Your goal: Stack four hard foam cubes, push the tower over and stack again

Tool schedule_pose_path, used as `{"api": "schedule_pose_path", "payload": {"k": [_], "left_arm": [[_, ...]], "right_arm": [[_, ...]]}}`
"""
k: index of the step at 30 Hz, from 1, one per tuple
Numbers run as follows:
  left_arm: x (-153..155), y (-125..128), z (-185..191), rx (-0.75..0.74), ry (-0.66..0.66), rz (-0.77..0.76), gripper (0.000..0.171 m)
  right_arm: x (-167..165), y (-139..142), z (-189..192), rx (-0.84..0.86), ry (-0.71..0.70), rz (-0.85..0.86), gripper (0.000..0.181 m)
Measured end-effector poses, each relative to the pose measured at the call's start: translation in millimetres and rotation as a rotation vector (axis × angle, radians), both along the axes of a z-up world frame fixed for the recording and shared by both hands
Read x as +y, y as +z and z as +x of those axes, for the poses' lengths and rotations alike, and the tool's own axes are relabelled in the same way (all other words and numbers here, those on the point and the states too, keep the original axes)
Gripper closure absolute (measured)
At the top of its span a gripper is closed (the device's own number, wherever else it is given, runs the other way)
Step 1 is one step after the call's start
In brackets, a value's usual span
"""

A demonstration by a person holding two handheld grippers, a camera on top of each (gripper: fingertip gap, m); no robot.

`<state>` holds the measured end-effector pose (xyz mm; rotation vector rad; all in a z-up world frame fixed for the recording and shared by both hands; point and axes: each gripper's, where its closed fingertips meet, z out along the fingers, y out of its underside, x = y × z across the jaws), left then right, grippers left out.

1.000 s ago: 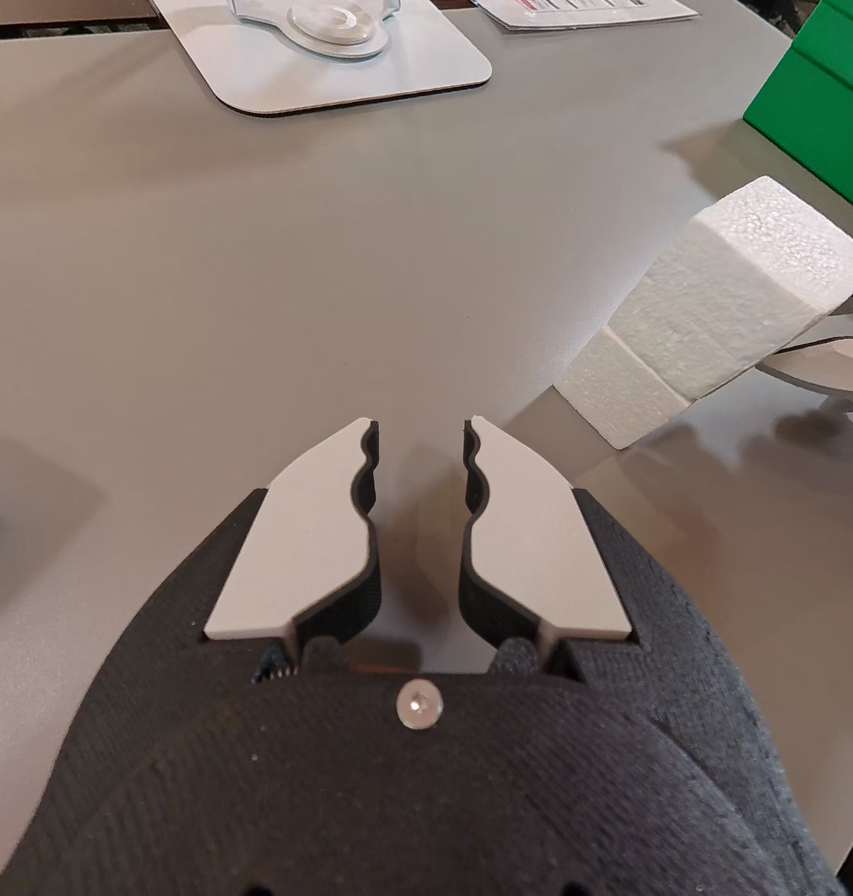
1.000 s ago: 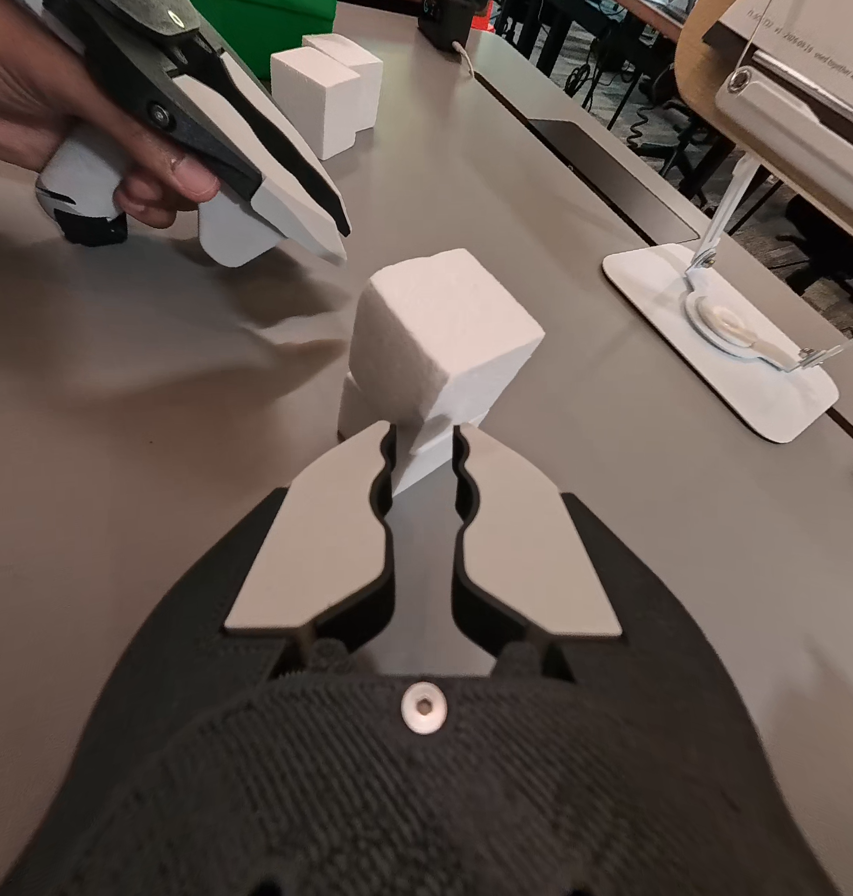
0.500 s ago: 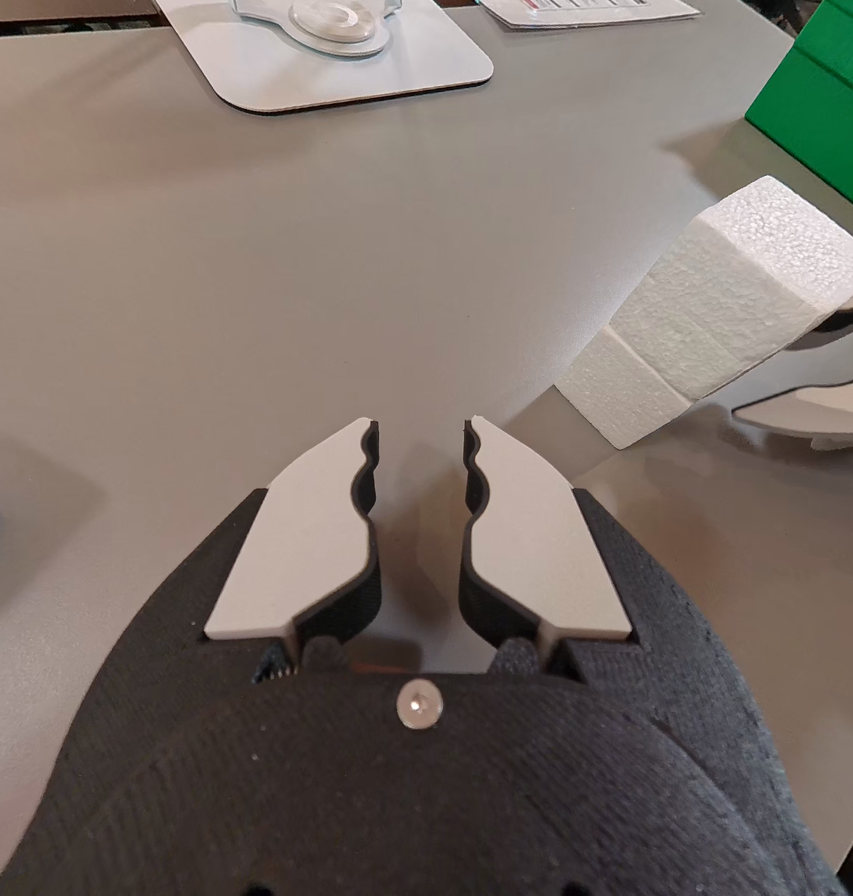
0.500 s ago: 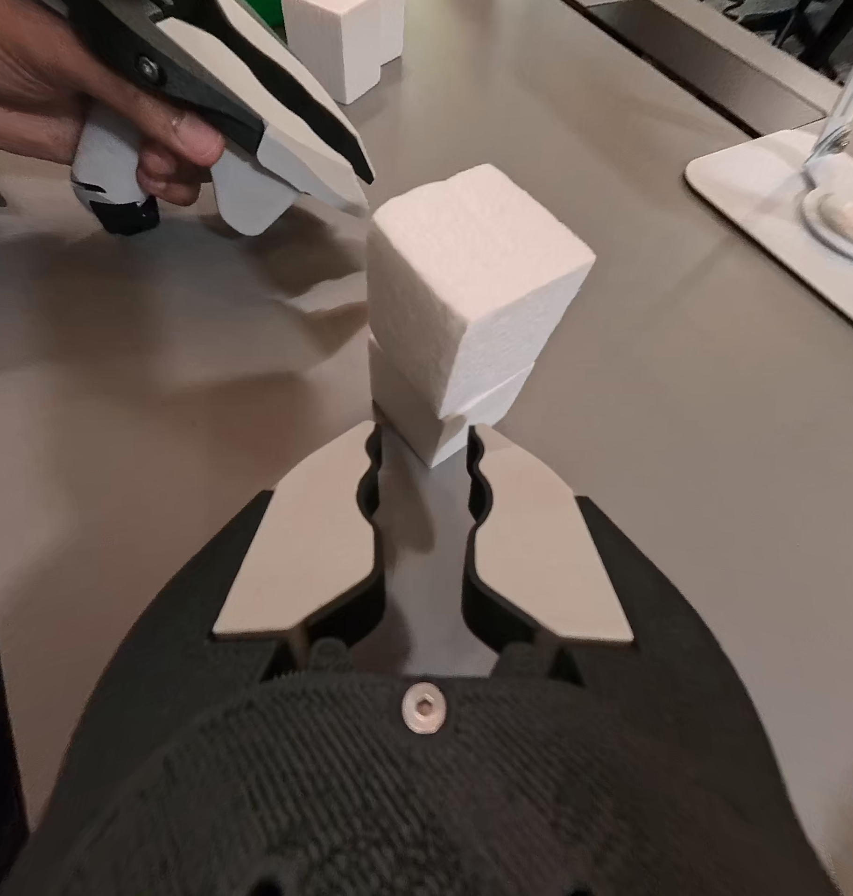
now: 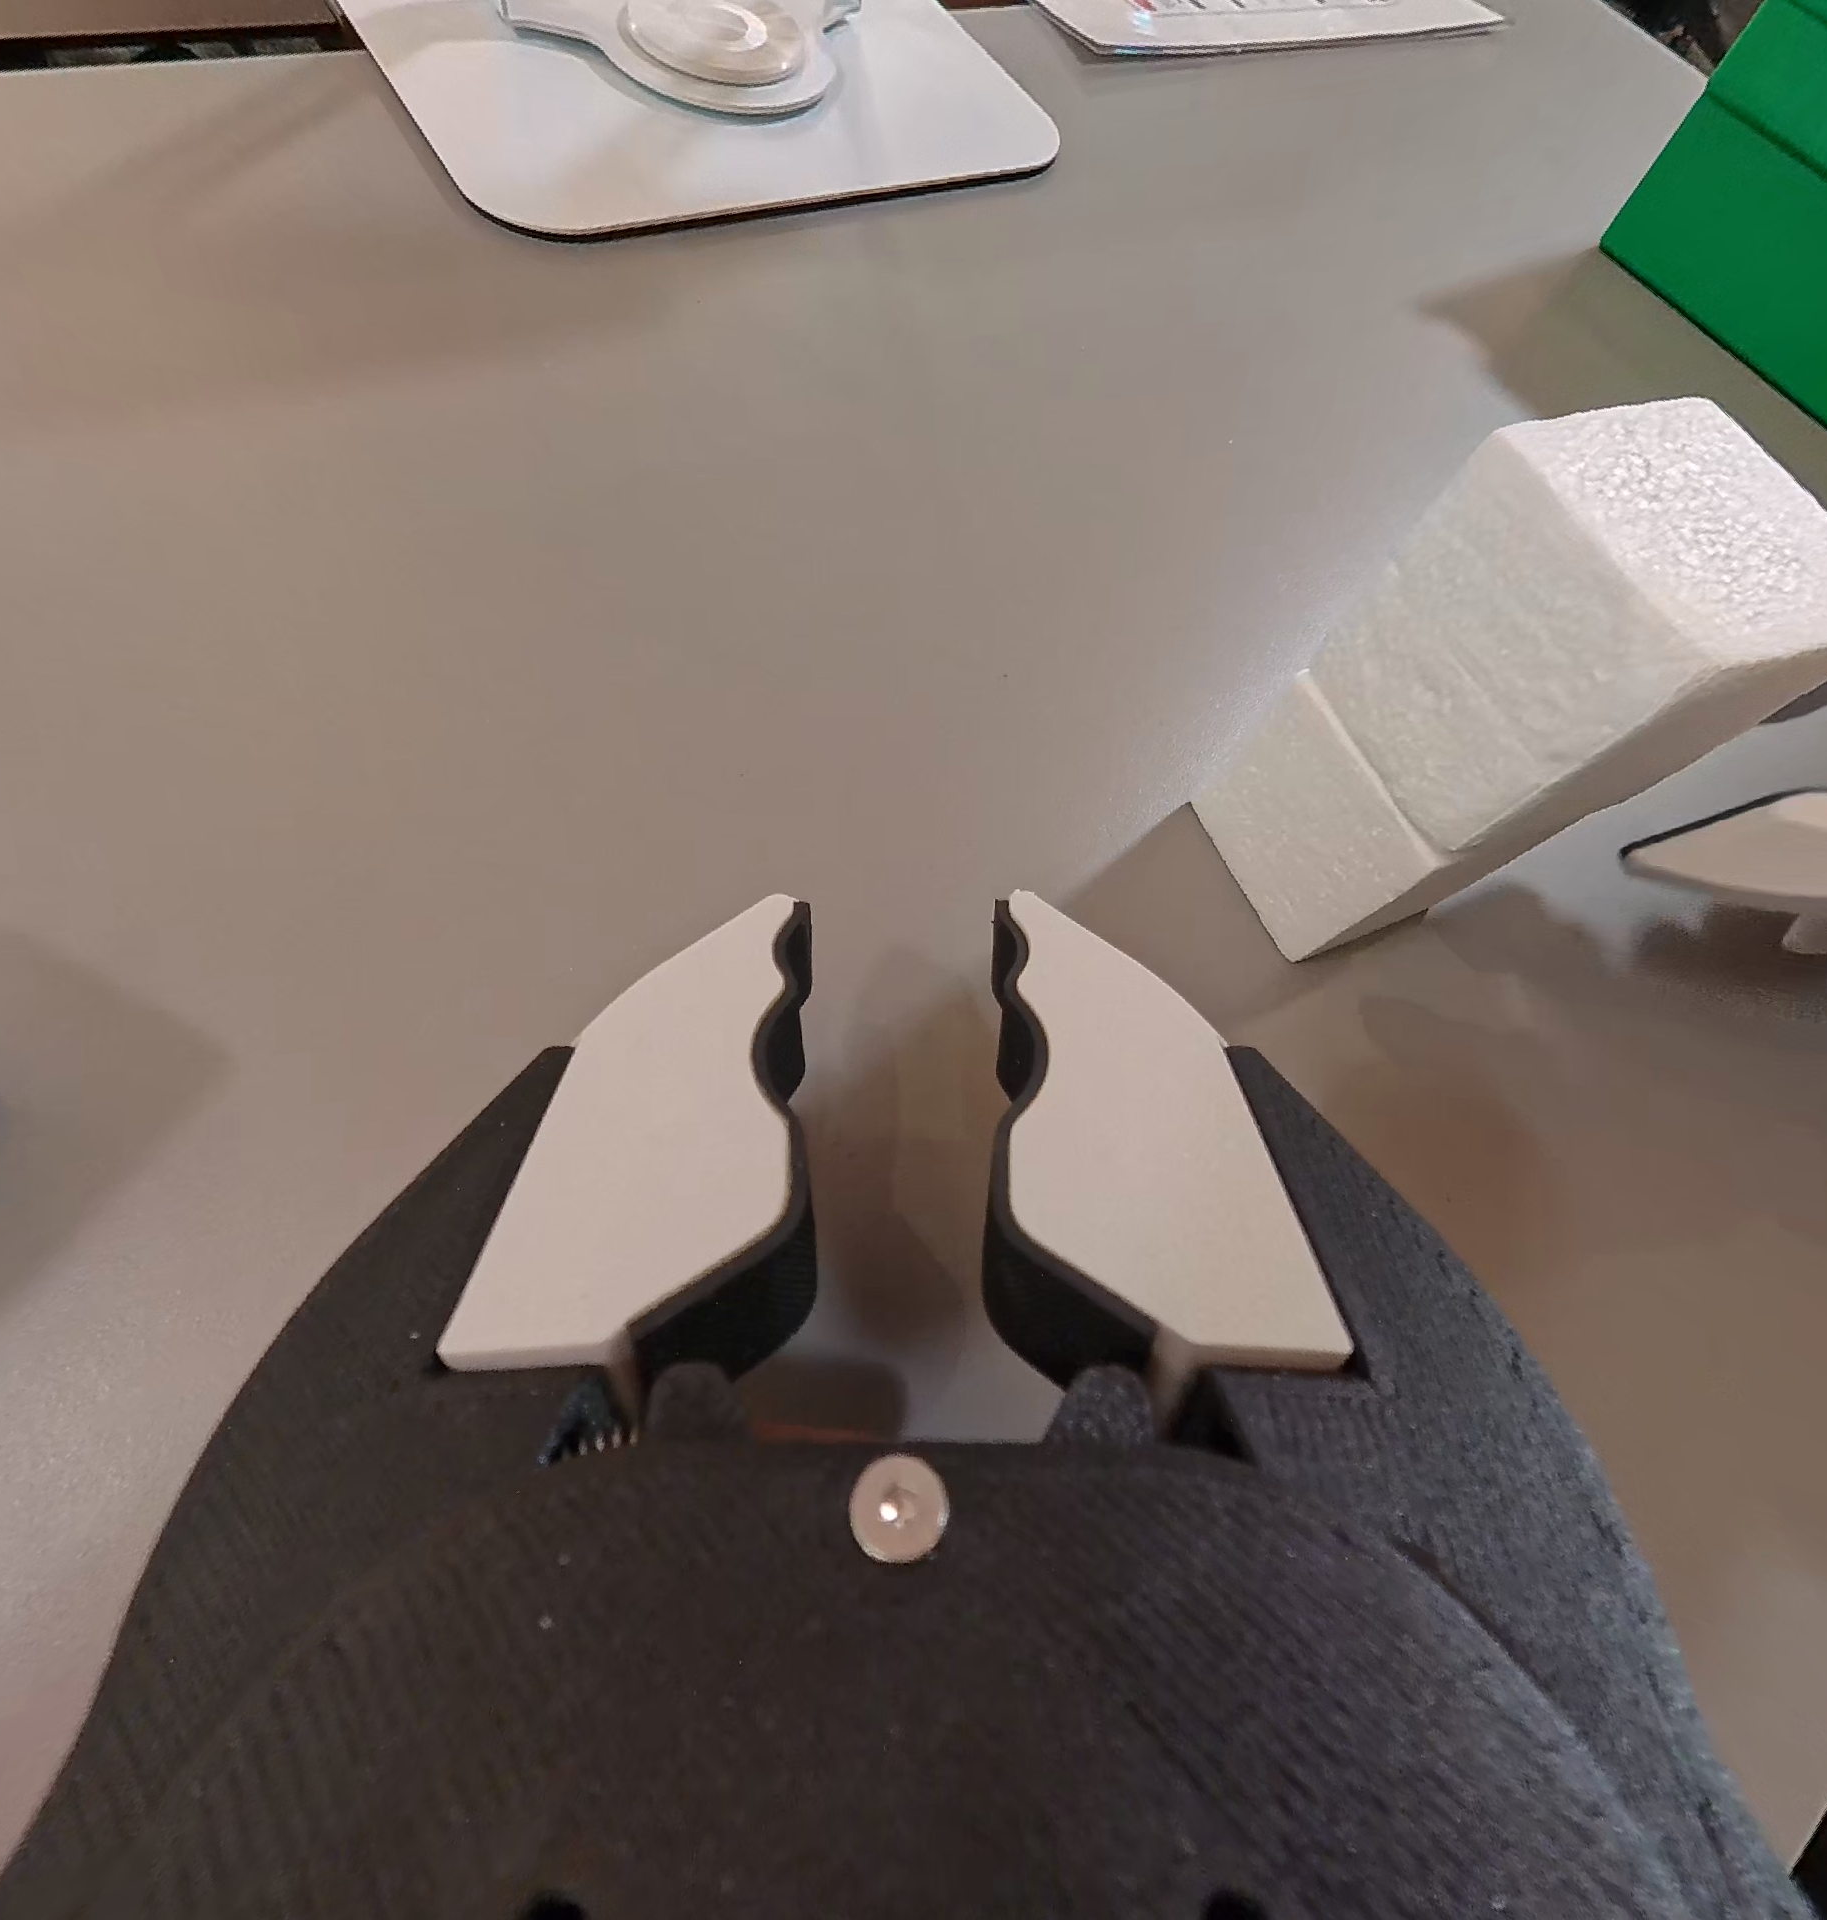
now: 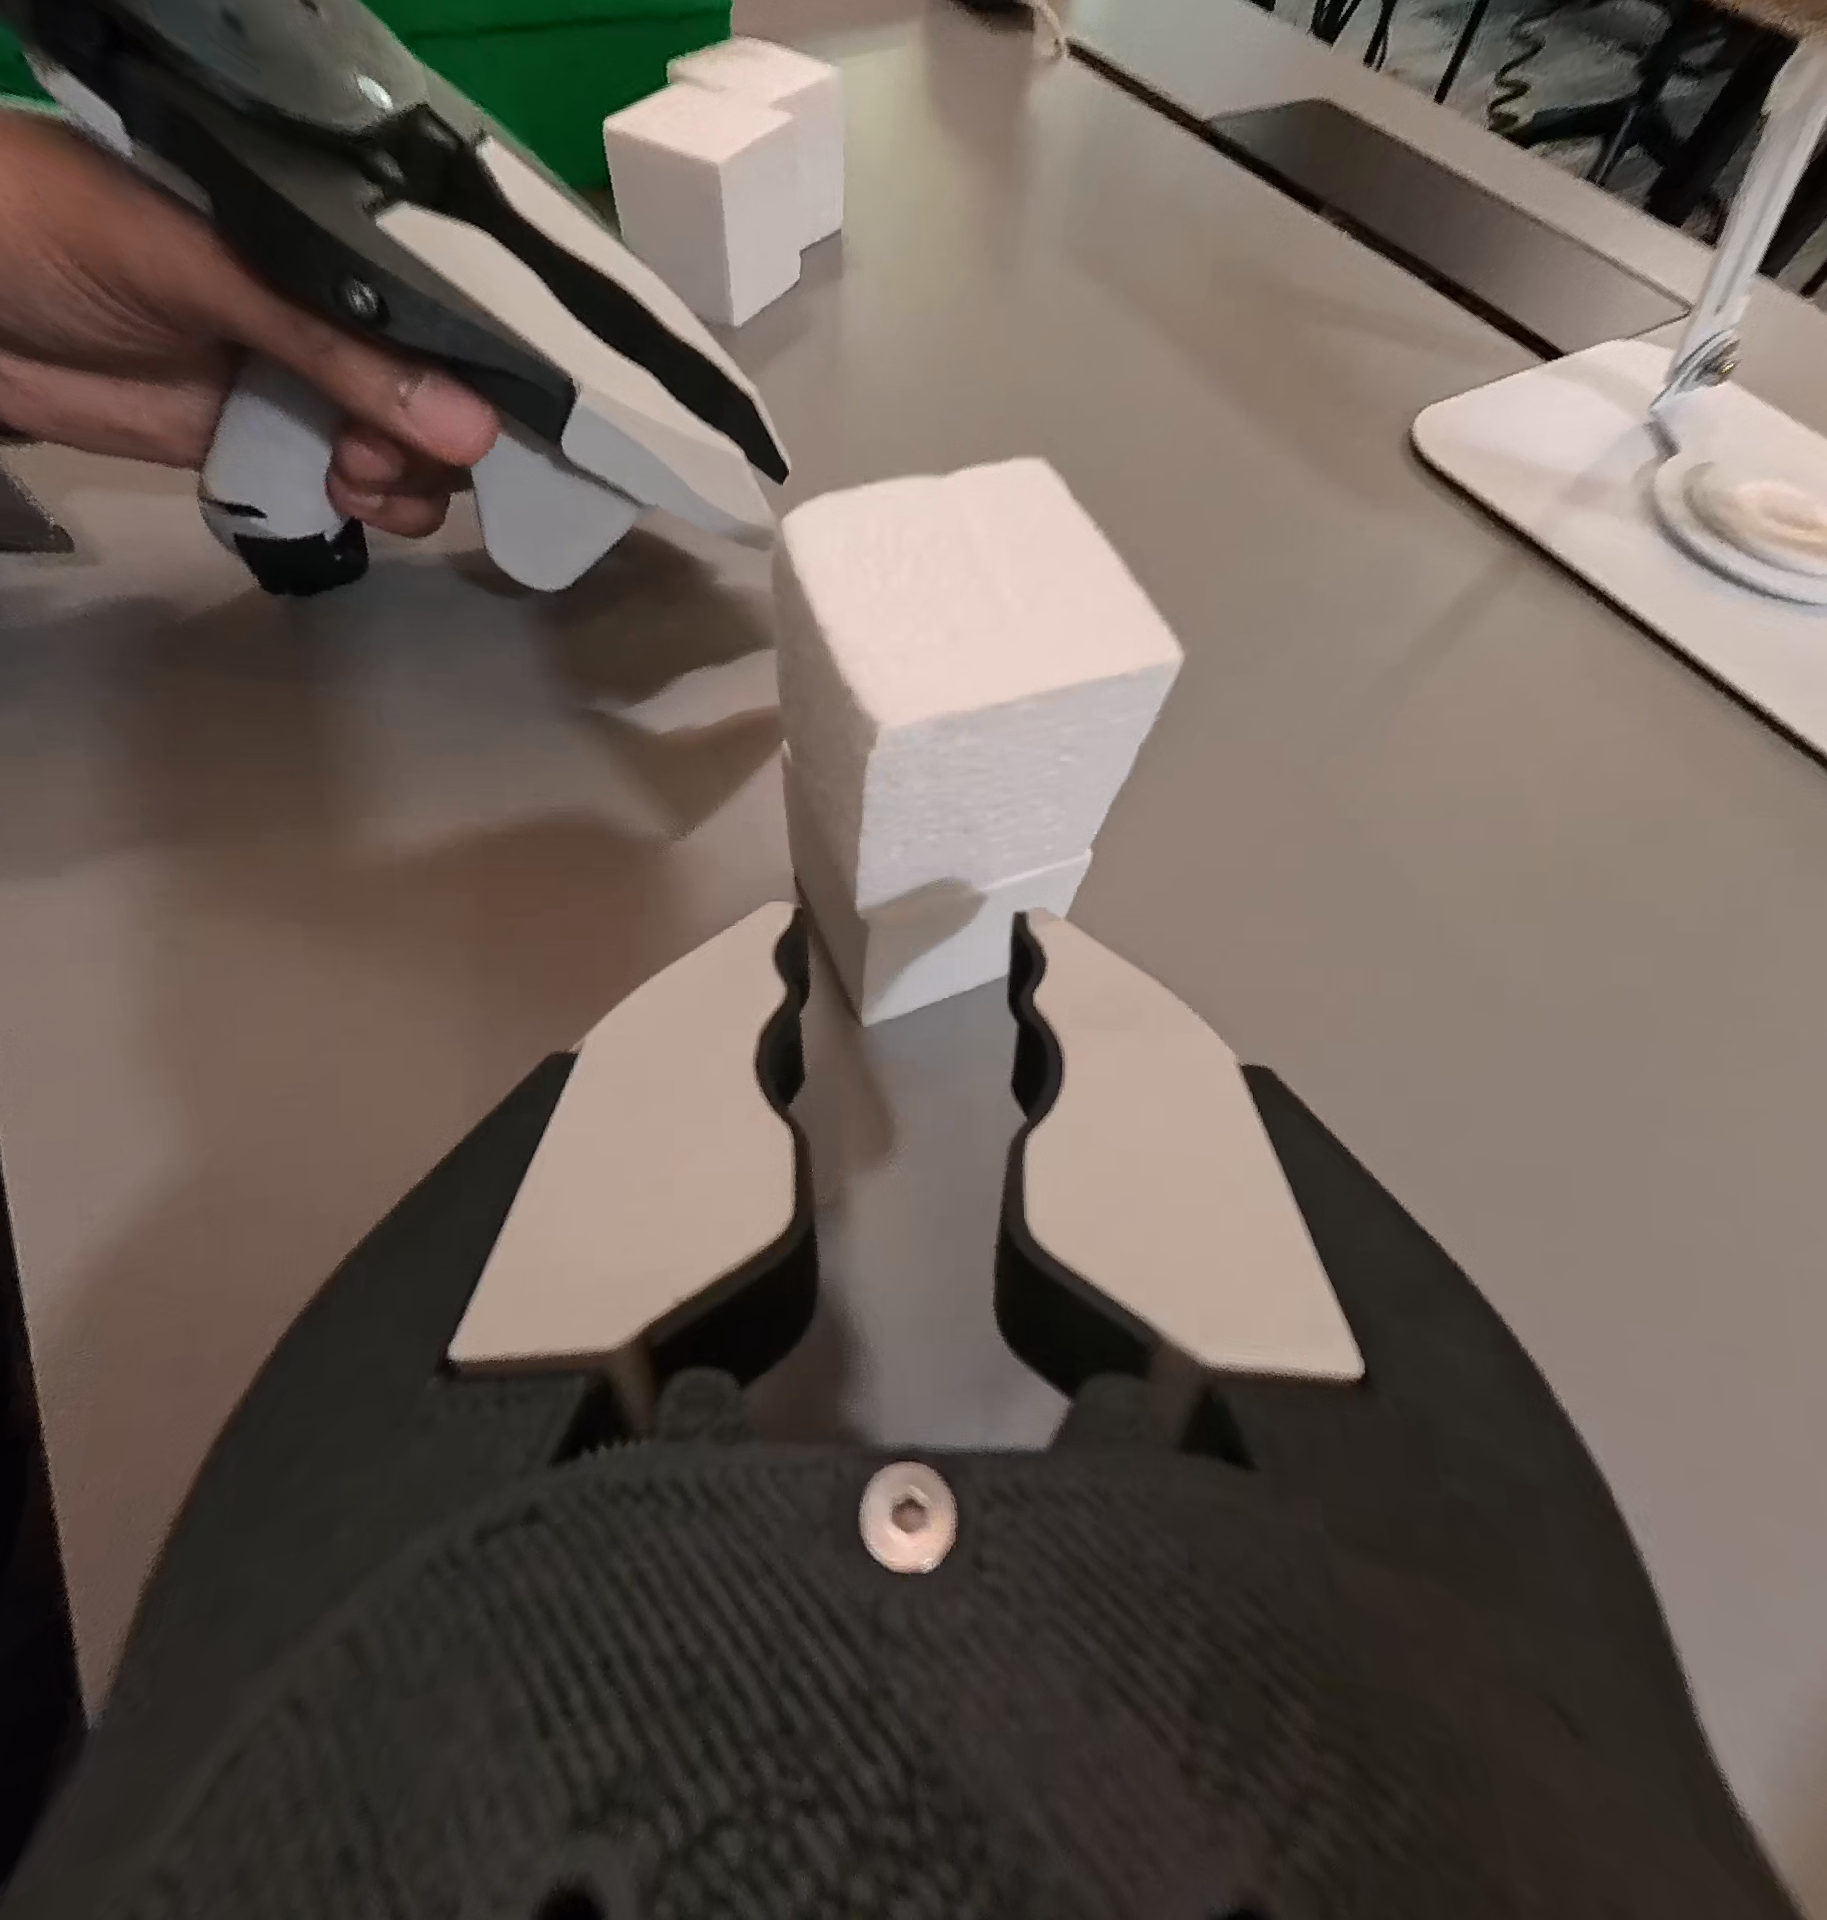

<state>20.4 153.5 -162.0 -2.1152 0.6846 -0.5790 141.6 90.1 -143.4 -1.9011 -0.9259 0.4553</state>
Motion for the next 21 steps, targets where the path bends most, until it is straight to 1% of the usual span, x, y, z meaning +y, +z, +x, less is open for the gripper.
{"api": "schedule_pose_path", "payload": {"k": [4, 8, 11, 13, 14, 16, 21], "left_arm": [[0.2, 0.2, -0.2, 0.0, 0.002, 0.002, 0.138], [0.2, -0.1, -0.1, 0.001, 0.001, 0.0, 0.138], [0.2, 0.1, -0.2, 0.001, 0.002, 0.001, 0.138], [0.3, 0.1, -0.4, 0.001, 0.002, 0.001, 0.138], [0.3, 0.1, -0.3, 0.001, 0.002, 0.0, 0.138], [0.2, -0.1, -0.2, 0.002, 0.002, 0.0, 0.138], [0.2, -0.1, -0.4, 0.001, 0.002, -0.001, 0.138]], "right_arm": [[2.1, 11.7, -1.4, 0.036, -0.003, 0.049, 0.136], [2.1, 16.6, -7.1, 0.044, 0.018, 0.083, 0.135], [4.1, 12.6, -6.9, 0.008, 0.013, 0.092, 0.142], [4.3, 10.9, -5.4, -0.011, 0.016, 0.1, 0.156], [4.1, 11.5, -4.9, -0.011, 0.02, 0.105, 0.16], [4.2, 13.5, -4.4, -0.001, 0.021, 0.109, 0.164], [4.7, 12.8, -3.2, 0.003, 0.019, 0.103, 0.164]]}}
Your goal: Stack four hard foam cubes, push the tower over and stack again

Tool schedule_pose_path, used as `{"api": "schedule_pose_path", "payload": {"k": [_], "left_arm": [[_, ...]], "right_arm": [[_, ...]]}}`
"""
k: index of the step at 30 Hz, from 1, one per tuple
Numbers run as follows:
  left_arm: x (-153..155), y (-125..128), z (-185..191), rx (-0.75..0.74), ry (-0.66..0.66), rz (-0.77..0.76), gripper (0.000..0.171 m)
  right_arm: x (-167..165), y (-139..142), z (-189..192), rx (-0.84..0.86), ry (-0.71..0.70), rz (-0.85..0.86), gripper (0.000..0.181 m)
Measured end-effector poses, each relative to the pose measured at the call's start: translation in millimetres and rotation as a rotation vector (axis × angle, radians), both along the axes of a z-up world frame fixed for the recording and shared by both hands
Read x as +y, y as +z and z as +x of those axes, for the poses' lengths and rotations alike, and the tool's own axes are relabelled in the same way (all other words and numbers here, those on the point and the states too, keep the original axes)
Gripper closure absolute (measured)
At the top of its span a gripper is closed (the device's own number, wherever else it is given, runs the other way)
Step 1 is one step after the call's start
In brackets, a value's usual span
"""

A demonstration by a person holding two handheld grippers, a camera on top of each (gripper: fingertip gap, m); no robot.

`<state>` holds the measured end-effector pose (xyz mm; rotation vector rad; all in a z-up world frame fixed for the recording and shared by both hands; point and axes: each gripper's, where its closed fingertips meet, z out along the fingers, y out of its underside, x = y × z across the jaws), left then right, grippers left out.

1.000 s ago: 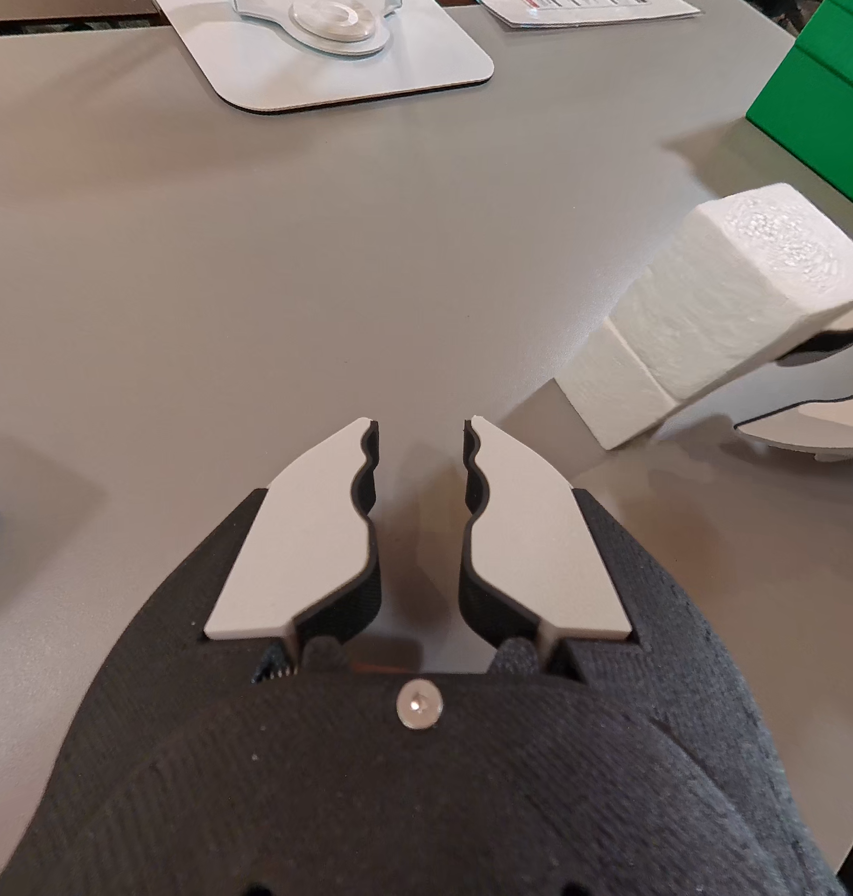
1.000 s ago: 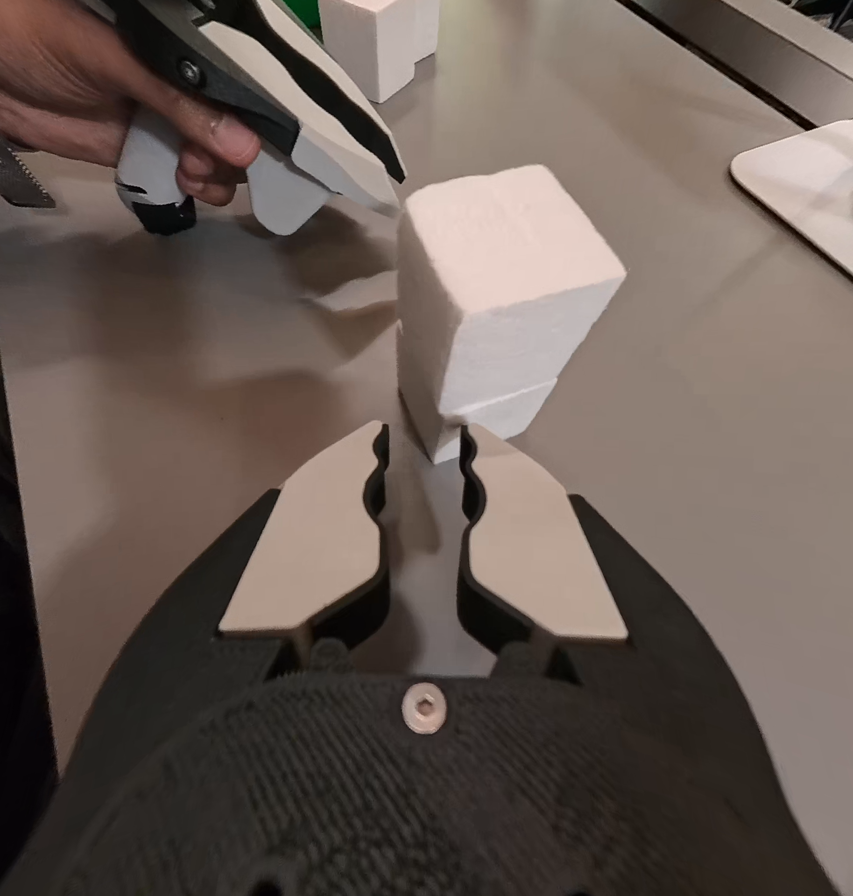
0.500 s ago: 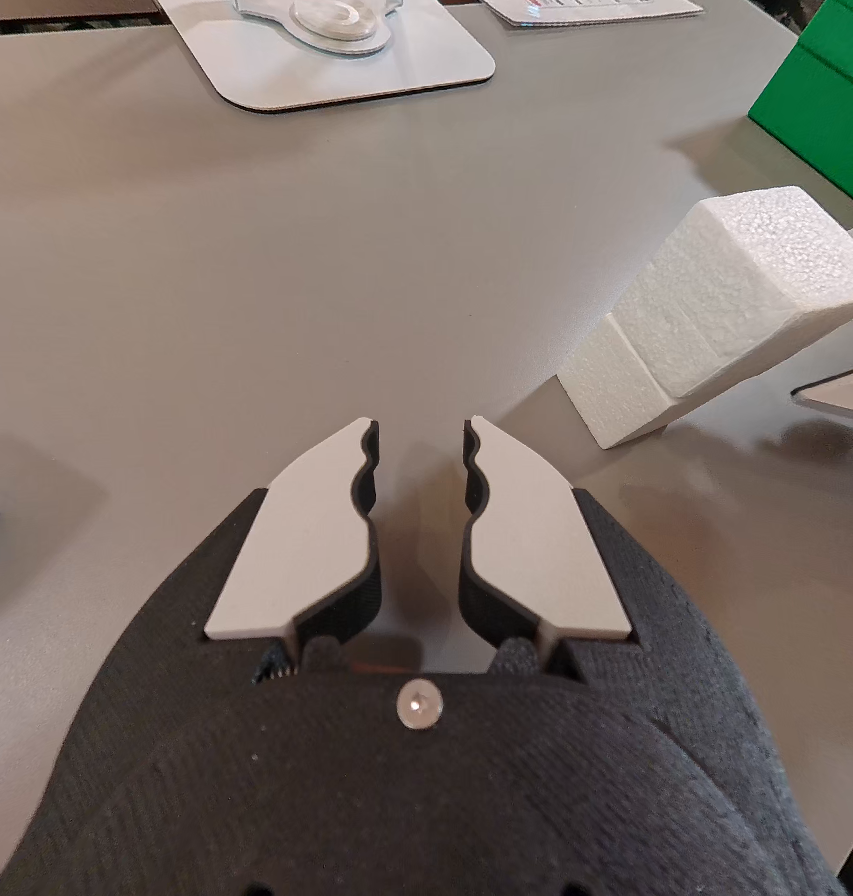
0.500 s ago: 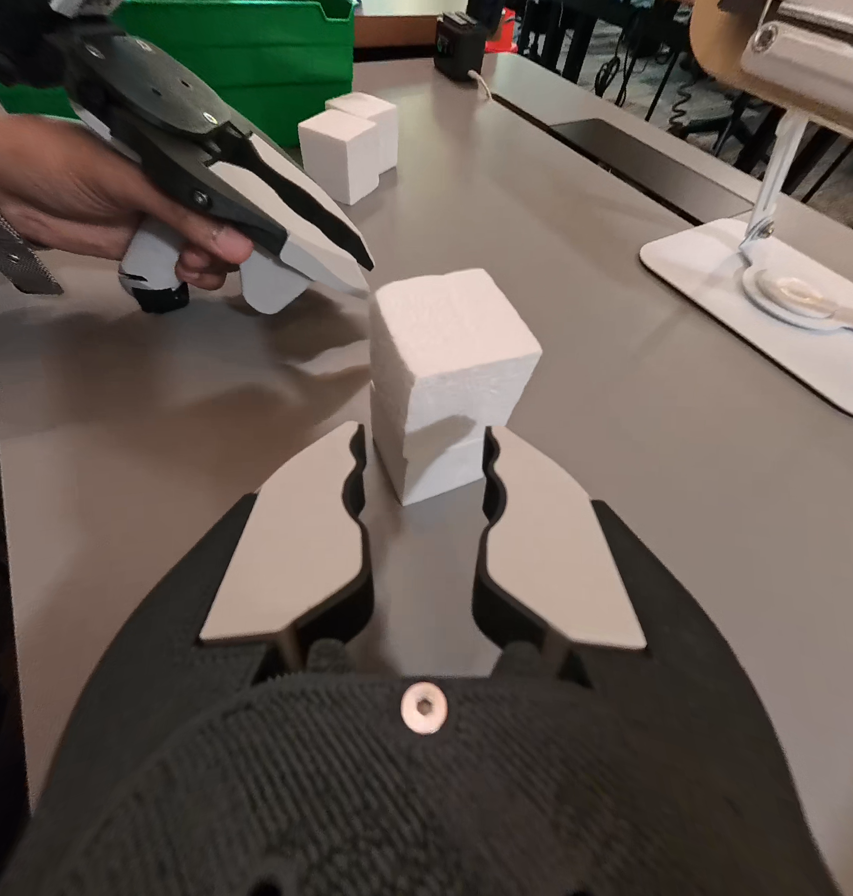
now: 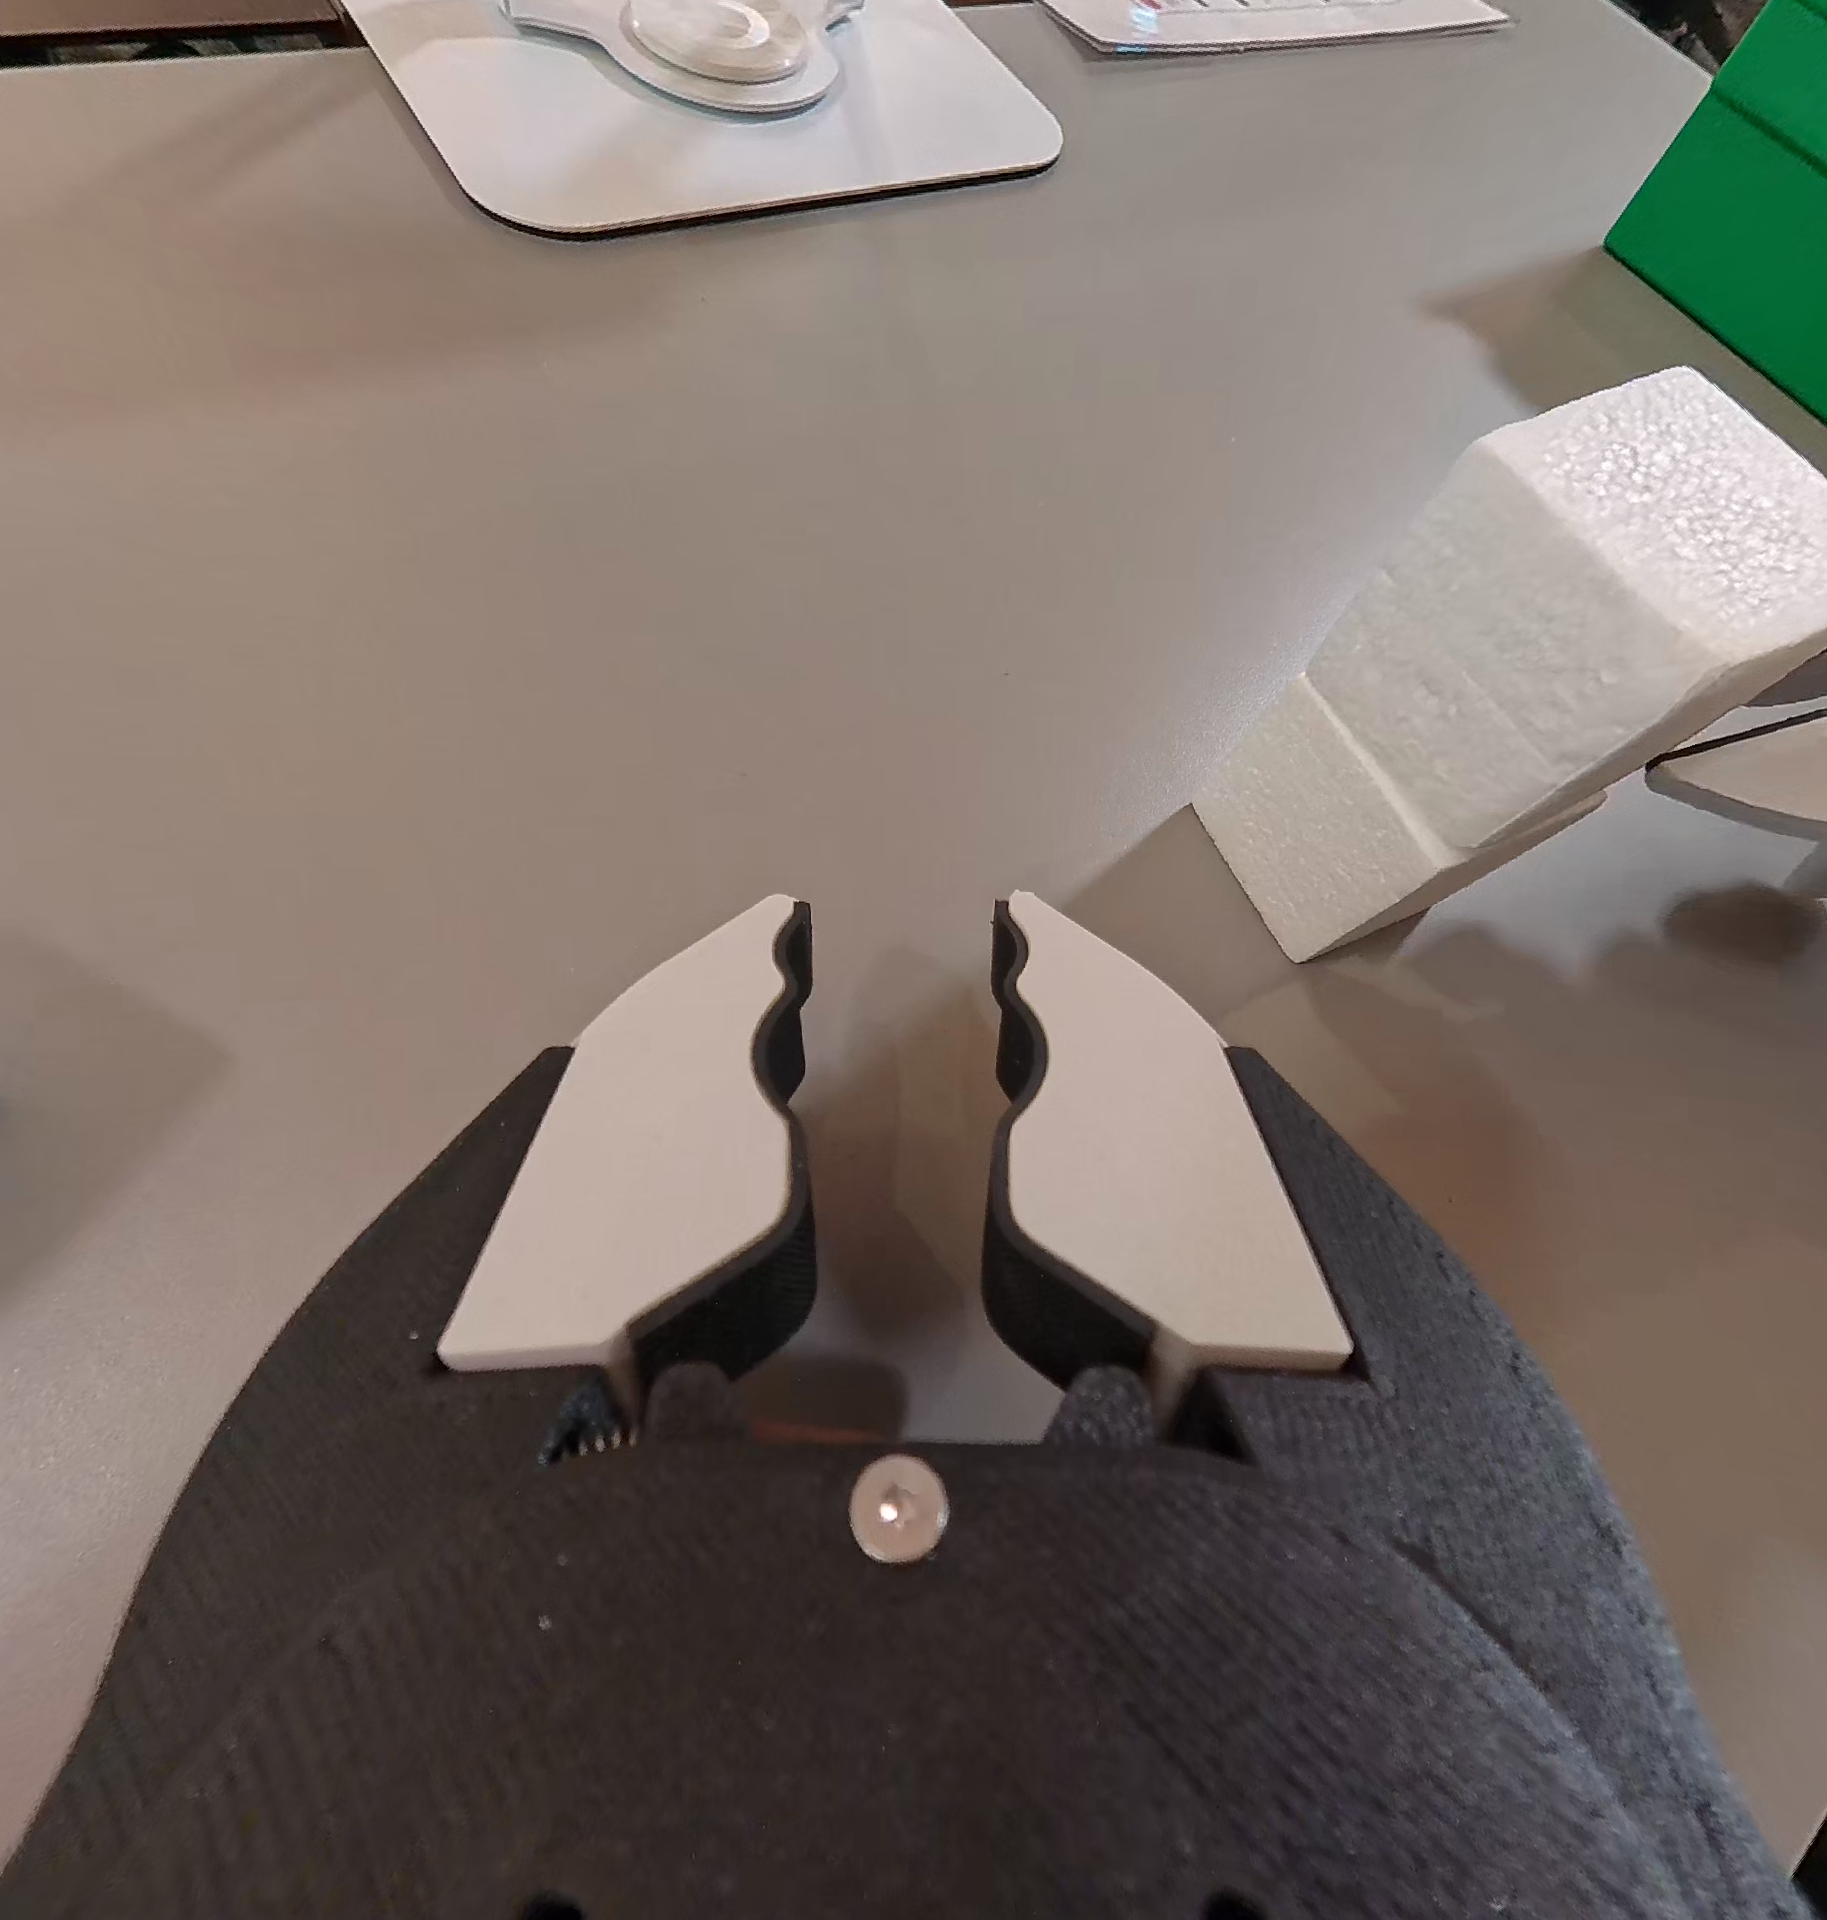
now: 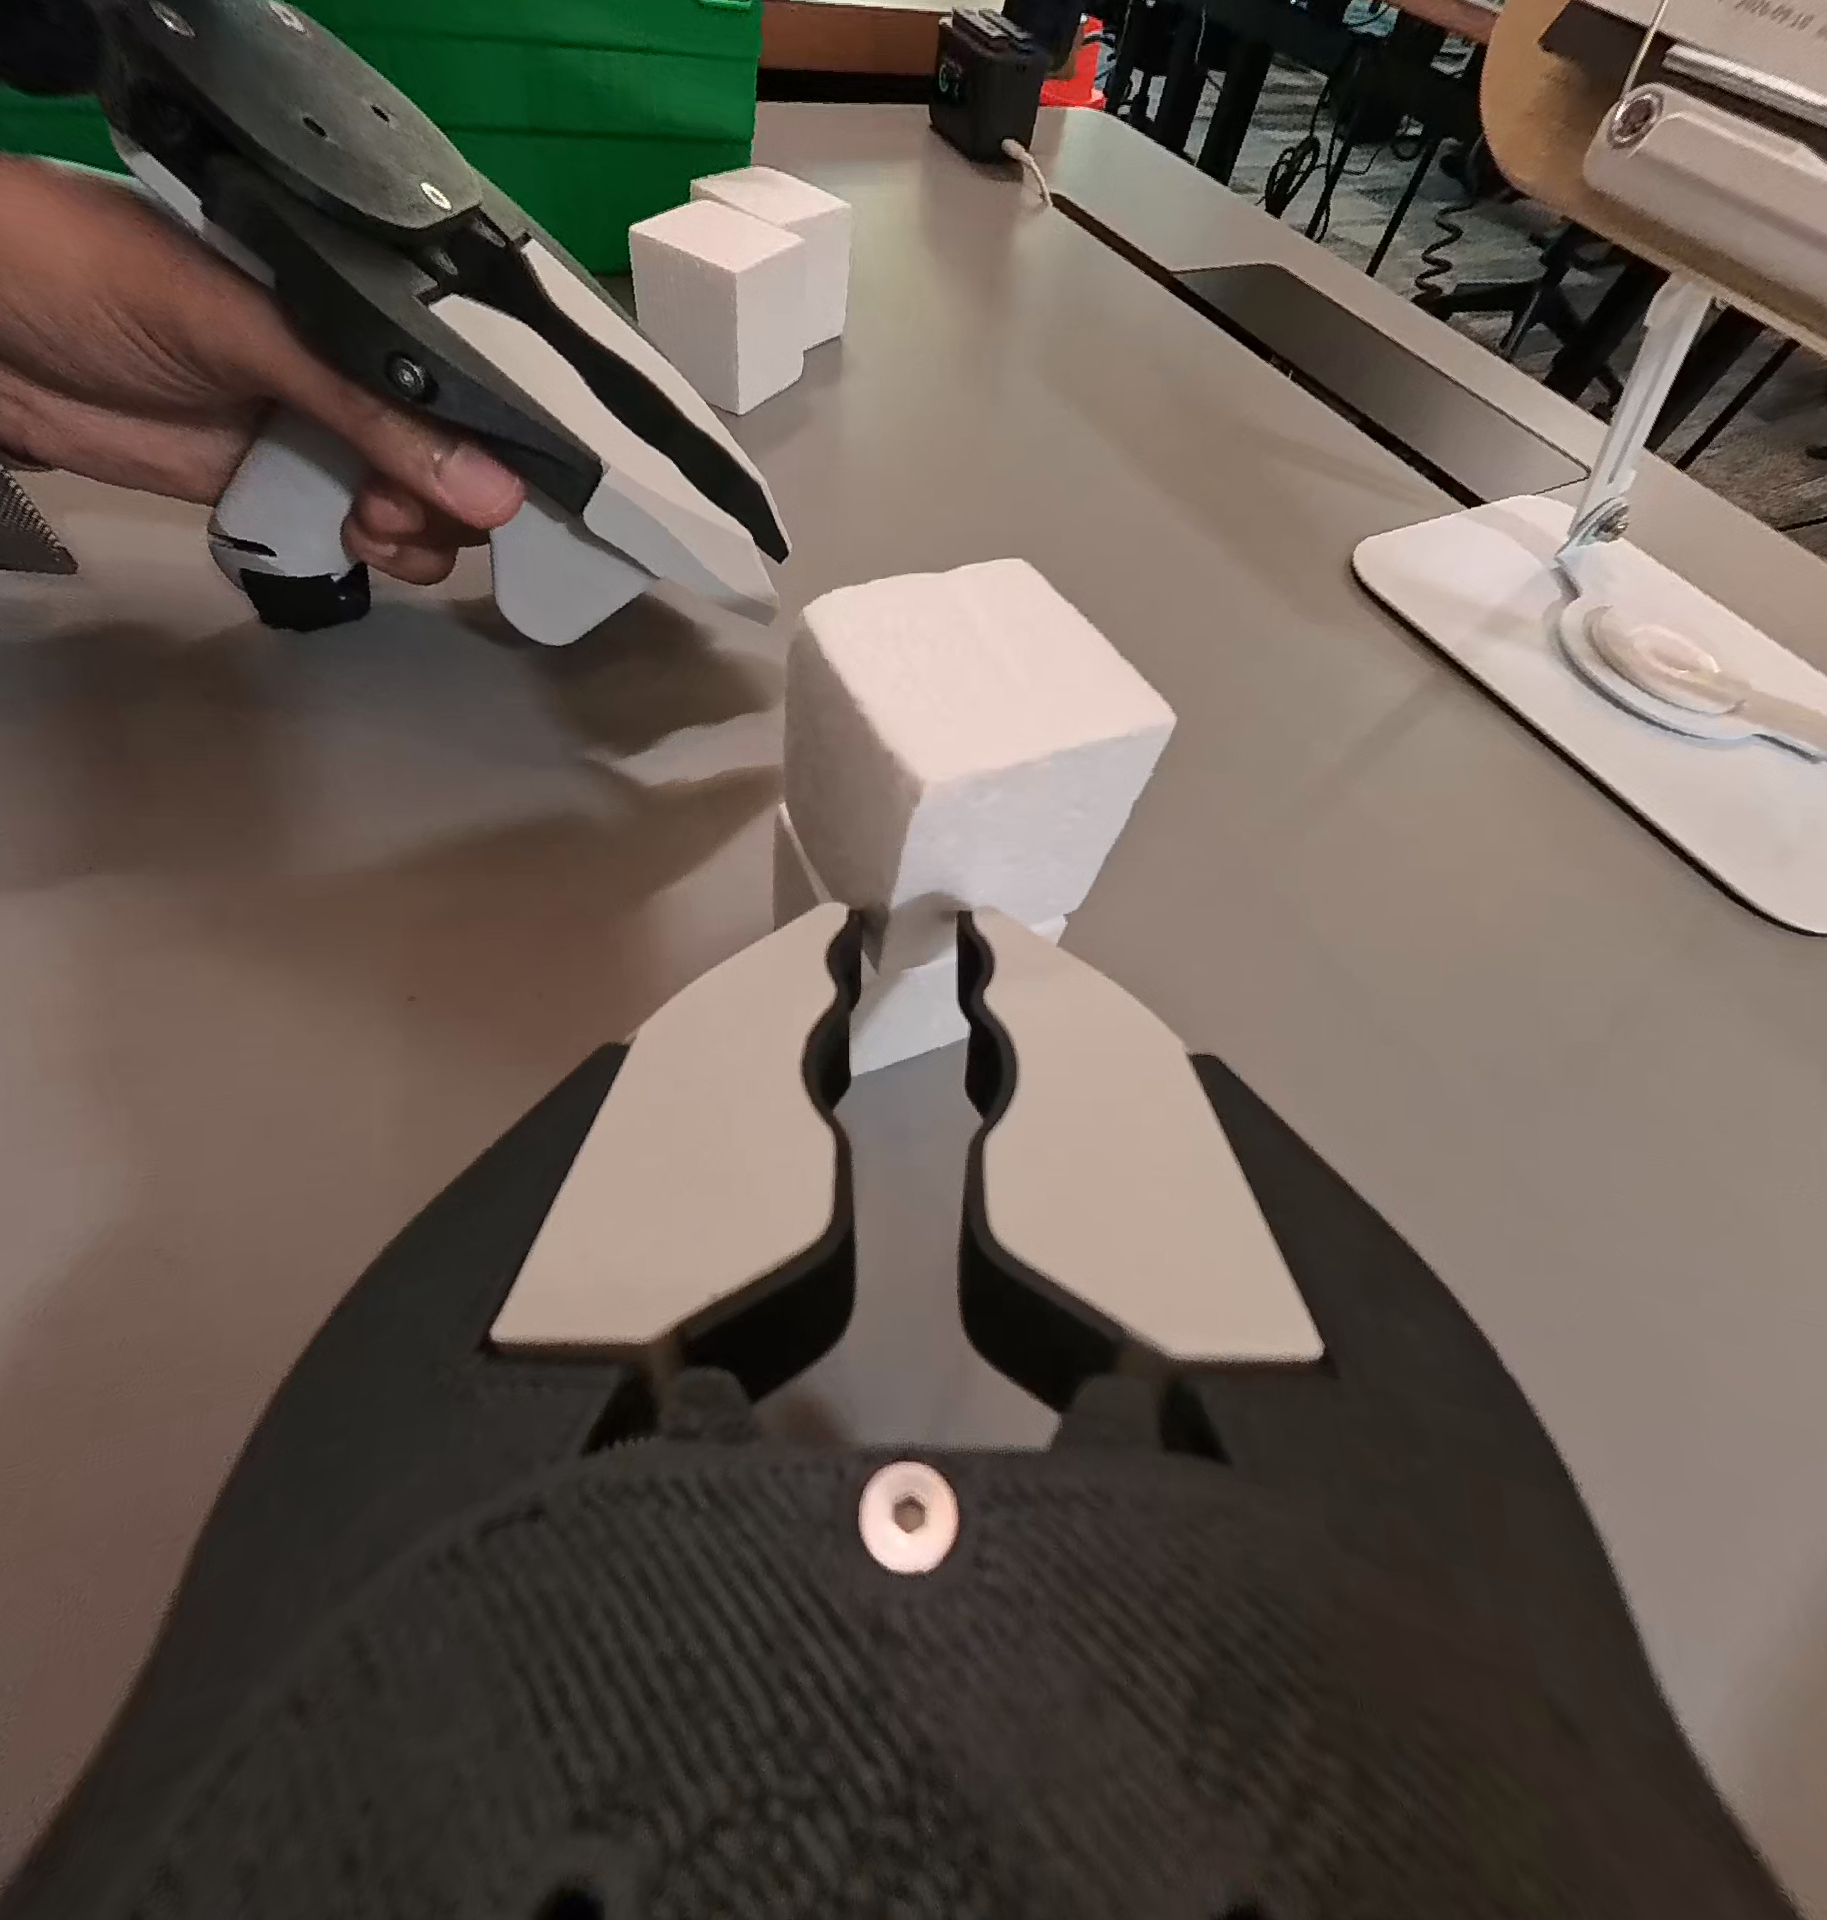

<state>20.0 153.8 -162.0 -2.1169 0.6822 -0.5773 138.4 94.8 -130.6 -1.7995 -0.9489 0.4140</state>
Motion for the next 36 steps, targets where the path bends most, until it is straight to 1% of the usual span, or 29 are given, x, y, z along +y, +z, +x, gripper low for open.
{"api": "schedule_pose_path", "payload": {"k": [22, 33, 36], "left_arm": [[-0.4, -0.7, -0.2, 0.0, 0.0, -0.003, 0.138], [-0.1, -0.8, -1.0, 0.002, 0.003, 0.0, 0.138], [0.7, 0.0, -2.0, 0.003, 0.008, 0.006, 0.138]], "right_arm": [[-0.8, -1.1, 0.0, -0.005, 0.01, -0.001, 0.163], [-1.6, -2.0, 1.3, -0.006, 0.01, -0.013, 0.155], [-6.6, 2.3, 3.0, 0.047, 0.021, -0.062, 0.152]]}}
